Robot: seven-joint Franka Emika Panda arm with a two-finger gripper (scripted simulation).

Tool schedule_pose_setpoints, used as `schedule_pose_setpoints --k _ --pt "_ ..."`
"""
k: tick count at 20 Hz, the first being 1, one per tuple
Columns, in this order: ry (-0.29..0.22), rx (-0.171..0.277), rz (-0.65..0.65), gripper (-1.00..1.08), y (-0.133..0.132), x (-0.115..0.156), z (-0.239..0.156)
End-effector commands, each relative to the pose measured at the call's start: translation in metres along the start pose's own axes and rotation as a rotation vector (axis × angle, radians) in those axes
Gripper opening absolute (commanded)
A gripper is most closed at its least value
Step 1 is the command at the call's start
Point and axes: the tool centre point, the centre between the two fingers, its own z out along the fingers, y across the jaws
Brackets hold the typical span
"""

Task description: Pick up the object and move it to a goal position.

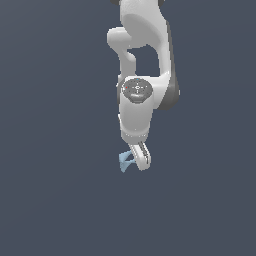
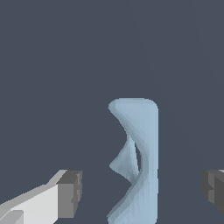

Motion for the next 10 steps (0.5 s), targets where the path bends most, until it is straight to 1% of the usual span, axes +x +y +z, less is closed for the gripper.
schedule_pose_setpoints --k 1,6,10 --pt "0.0 0.0 0.007 1.0 0.0 0.0 0.0" --pt "0.0 0.0 0.003 1.0 0.0 0.0 0.007" --pt "0.0 0.0 0.006 1.0 0.001 0.0 0.026"
